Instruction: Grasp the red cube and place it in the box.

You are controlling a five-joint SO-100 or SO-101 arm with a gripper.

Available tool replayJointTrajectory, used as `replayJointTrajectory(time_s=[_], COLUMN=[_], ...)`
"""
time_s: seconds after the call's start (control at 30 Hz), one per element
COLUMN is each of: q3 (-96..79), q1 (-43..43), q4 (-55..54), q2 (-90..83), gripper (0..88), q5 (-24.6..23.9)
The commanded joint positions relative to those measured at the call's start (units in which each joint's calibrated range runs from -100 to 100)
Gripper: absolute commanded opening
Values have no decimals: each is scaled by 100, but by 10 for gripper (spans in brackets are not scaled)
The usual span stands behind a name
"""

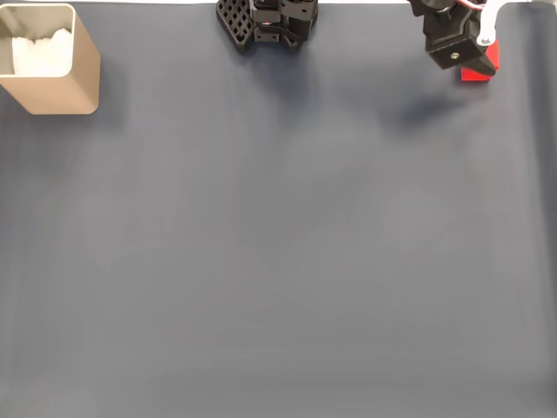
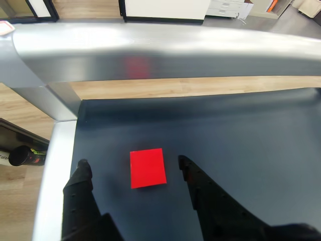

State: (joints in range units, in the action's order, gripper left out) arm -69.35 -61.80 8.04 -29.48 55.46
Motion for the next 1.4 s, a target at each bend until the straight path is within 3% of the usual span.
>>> replayJointTrajectory(time_s=[0.0, 1.37], q3=[302, 238], q1=[-106, -127], q4=[-115, -377], q2=[11, 496], gripper=[400, 395], q5=[-63, -93])
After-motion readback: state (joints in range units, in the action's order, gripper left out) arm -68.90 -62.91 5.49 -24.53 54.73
